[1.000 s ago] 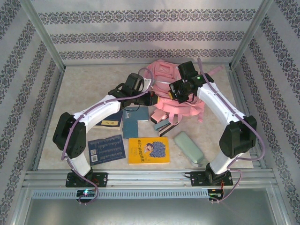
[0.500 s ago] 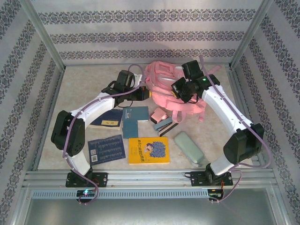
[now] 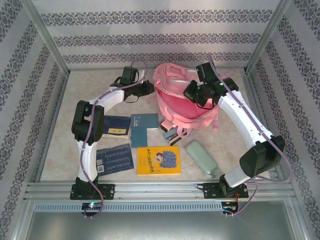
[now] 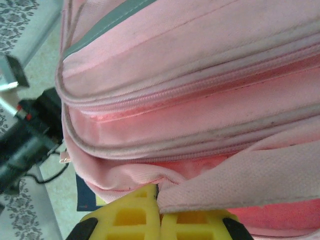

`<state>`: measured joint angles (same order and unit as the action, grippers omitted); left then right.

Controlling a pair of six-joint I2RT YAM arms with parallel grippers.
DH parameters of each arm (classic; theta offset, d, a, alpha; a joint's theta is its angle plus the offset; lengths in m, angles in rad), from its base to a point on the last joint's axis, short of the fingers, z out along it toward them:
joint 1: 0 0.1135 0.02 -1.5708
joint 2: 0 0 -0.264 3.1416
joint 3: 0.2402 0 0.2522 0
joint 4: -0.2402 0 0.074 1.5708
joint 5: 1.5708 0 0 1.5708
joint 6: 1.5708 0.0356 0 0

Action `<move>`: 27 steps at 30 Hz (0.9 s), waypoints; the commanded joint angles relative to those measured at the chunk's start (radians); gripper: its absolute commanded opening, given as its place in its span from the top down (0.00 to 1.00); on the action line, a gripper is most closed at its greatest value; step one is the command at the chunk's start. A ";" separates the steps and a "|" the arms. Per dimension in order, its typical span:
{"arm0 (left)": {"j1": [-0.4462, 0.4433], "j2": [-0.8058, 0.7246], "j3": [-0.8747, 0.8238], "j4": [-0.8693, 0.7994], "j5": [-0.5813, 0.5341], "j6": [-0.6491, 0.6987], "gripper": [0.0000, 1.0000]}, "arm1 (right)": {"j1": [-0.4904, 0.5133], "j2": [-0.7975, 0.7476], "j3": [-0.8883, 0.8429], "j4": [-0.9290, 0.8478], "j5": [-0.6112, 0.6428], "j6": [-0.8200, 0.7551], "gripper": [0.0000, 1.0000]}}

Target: Pack the student bag

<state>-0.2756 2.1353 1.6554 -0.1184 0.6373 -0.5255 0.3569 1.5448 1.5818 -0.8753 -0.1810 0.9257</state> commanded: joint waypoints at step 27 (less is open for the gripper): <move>0.008 -0.956 -0.617 -0.157 -0.489 -0.175 0.46 | 0.209 0.394 0.677 -0.014 -0.082 -0.440 1.00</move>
<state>-0.2562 1.2137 1.0714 -0.1490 0.2123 -0.7082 0.5343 1.9125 2.1704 -0.9180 -0.1955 0.5583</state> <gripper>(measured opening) 0.537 0.066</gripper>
